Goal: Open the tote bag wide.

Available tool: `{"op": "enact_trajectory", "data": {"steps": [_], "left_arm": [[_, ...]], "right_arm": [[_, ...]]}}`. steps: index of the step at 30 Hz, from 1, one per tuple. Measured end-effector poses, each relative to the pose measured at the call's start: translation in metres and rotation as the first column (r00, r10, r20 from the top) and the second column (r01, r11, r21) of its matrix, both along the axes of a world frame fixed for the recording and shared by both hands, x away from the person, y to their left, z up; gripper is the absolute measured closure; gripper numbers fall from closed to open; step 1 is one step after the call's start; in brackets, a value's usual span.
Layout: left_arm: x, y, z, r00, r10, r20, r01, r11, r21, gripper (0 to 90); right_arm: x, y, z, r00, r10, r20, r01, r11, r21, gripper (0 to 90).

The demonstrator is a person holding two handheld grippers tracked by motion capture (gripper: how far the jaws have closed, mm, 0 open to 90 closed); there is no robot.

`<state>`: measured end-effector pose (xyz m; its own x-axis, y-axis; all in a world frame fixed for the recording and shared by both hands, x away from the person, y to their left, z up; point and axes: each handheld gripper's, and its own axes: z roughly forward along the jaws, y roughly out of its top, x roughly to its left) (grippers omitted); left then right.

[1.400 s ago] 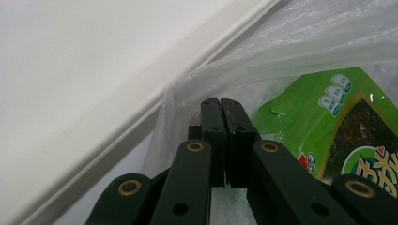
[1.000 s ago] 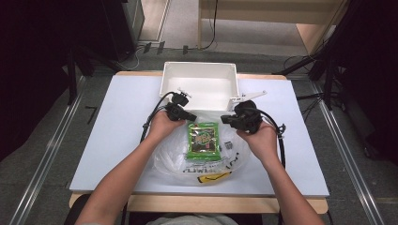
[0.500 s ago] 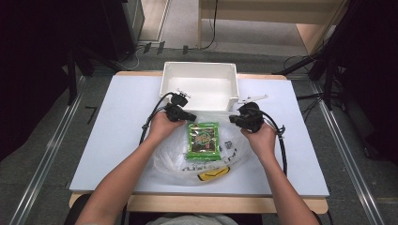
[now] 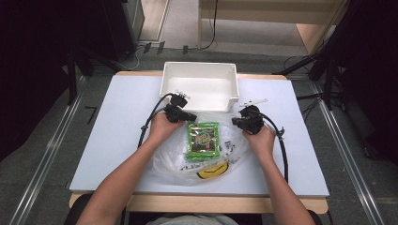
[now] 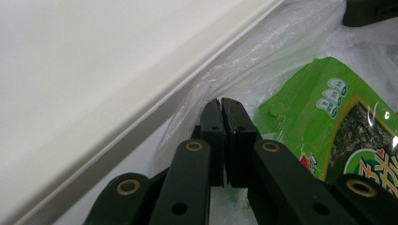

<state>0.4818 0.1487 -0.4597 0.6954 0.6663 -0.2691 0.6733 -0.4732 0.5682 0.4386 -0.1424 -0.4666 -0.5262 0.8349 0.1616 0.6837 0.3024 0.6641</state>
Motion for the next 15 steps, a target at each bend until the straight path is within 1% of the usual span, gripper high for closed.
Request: {"op": "enact_trajectory", "data": {"steps": [3, 7, 9, 11, 13, 15], "left_arm": [[-0.0006, -0.0004, -0.0001, 1.0000, -0.001, 0.007, 0.001, 1.0000, 0.003, 89.2], [-0.0011, 0.0020, -0.0020, 0.9999, -0.003, 0.012, 0.003, 0.9999, -0.016, 89.4], [-0.0006, 0.0032, -0.0028, 0.9999, 0.003, 0.010, -0.003, 0.9996, -0.027, 89.8], [0.0003, 0.0035, -0.0027, 0.9999, -0.001, 0.011, 0.002, 0.9997, -0.025, 90.0], [0.0007, 0.0037, -0.0024, 1.0000, -0.001, 0.007, 0.002, 0.9997, -0.025, 89.6], [0.0009, 0.0036, -0.0021, 1.0000, -0.004, -0.007, 0.003, 0.9996, -0.029, 89.3]], "right_arm": [[0.0021, 0.0019, -0.0061, 1.0000, -0.002, -0.006, 0.002, 1.000, -0.002, 90.0], [0.0011, 0.0011, -0.0103, 0.9995, -0.005, 0.032, 0.004, 1.000, 0.023, 90.0], [0.0000, 0.0003, -0.0116, 0.9988, -0.001, 0.049, 0.000, 1.000, 0.024, 90.0], [0.0005, 0.0000, -0.0111, 0.9983, -0.004, 0.059, 0.003, 1.000, 0.005, 90.0], [0.0014, -0.0007, -0.0114, 0.9984, -0.005, 0.056, 0.004, 1.000, 0.012, 90.0], [0.0027, -0.0020, -0.0112, 0.9990, -0.002, 0.044, 0.001, 1.000, 0.021, 90.0]]}}
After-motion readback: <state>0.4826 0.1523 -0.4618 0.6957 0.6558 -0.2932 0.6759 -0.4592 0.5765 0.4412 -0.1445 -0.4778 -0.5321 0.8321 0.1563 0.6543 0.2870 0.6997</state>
